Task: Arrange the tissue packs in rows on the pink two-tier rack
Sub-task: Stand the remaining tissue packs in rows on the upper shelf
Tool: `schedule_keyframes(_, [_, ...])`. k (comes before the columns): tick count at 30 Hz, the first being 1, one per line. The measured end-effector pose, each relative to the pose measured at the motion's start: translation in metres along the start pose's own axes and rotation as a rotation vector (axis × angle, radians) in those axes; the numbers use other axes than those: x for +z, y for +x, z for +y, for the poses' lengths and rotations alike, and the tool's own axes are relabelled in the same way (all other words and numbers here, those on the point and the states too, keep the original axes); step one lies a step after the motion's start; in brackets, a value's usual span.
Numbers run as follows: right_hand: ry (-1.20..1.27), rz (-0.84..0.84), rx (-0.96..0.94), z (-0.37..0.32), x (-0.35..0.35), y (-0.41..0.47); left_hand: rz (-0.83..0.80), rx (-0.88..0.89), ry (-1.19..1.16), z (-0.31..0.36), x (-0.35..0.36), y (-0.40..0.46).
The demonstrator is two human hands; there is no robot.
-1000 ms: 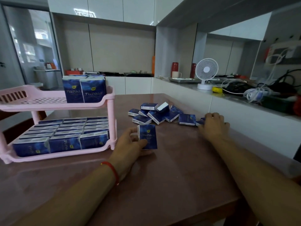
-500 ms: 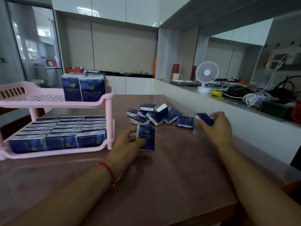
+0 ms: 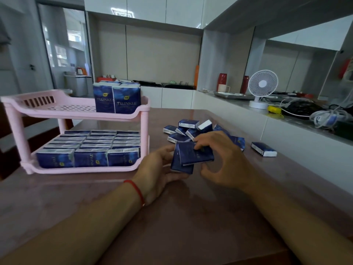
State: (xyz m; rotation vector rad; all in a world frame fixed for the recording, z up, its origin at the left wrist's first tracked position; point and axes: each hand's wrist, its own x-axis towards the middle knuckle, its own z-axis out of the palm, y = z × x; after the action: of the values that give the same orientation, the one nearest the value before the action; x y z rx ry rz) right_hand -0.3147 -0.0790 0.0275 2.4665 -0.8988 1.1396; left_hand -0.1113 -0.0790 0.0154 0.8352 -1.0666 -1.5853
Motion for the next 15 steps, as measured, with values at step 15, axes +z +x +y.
schedule_keyframes(15, [0.316,-0.175,0.308,-0.006,0.010,-0.002,-0.096,0.276,0.414,-0.008,-0.015,0.001])
